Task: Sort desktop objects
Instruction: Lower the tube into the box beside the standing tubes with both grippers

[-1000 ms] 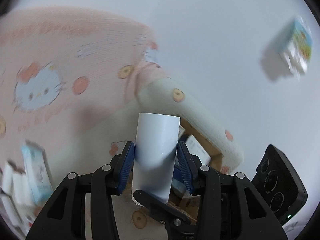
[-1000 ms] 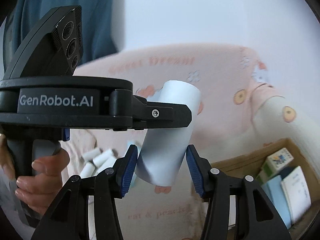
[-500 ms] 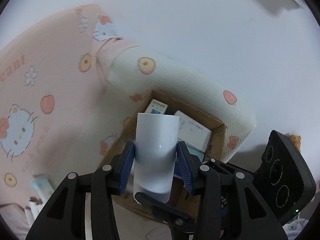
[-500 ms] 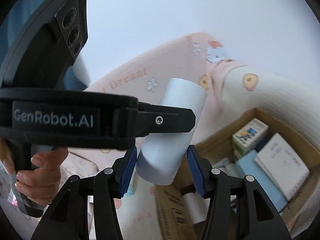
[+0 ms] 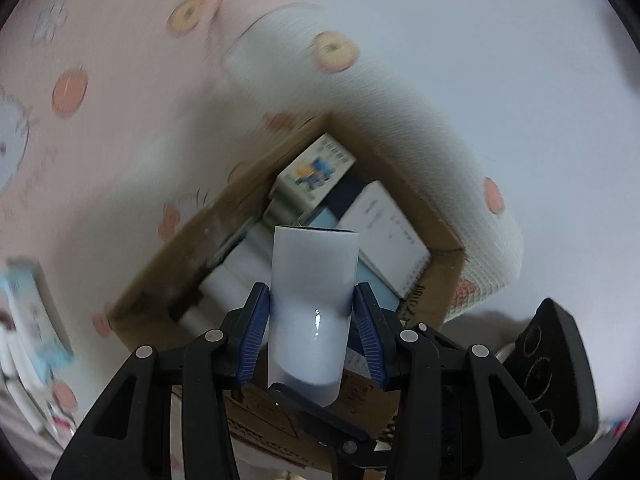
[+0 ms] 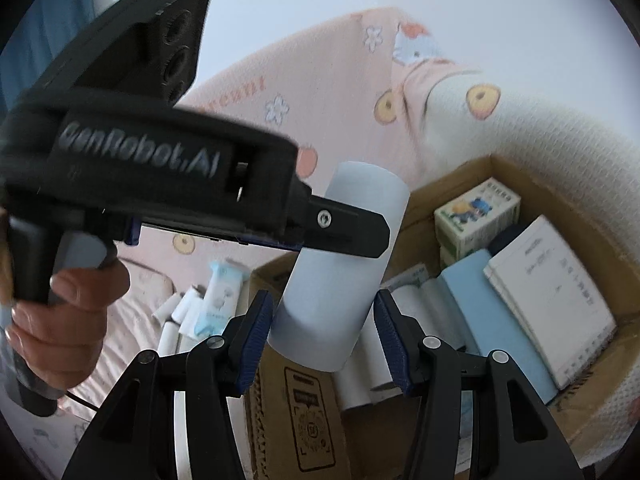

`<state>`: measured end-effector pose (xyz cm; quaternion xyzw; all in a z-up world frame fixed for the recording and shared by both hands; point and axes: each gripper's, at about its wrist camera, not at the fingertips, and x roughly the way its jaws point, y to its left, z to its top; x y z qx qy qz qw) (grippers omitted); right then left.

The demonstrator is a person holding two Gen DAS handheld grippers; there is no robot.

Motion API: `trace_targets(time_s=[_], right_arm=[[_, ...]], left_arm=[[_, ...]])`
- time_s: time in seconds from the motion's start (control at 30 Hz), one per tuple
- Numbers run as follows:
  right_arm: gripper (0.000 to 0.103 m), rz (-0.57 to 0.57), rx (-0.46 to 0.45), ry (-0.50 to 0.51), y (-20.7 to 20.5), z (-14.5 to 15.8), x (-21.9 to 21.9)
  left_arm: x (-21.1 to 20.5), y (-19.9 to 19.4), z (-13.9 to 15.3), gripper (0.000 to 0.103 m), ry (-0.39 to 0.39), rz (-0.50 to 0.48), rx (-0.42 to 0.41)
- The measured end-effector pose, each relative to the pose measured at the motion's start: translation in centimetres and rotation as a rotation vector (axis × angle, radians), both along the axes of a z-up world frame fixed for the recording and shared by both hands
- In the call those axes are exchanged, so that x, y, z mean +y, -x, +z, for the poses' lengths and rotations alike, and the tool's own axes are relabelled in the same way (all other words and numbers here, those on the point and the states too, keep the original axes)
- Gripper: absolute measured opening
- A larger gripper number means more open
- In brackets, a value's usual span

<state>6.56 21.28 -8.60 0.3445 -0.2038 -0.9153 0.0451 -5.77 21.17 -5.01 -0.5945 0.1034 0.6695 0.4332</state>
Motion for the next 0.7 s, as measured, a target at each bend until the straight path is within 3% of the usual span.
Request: trace_targets(time_s=[0.17, 0.33, 0.53, 0.7], right_arm=[[0.046, 0.074, -0.119, -0.003, 2.3, -1.7, 0.4], [0.043, 0.141, -0.288, 0.03, 5.2, -3.2, 2.2], [0.042, 0.282, -0.372, 0.025, 6.7, -4.2, 2.4], [0.041, 0.329, -0.467, 0.027, 8.1, -6.8, 1.8]], left_arm=[[0.1, 0.5, -2.1, 0.047, 0.075, 0.055, -0.018], [-0.3, 1.3, -4.7, 0.047, 0.125, 0.133, -0.155], [-0.8, 1.3, -6.6, 0.047, 0.192, 0.194, -0.165], [-1.2, 1.4, -7.8, 0.046, 0.263, 0.224, -0.138]])
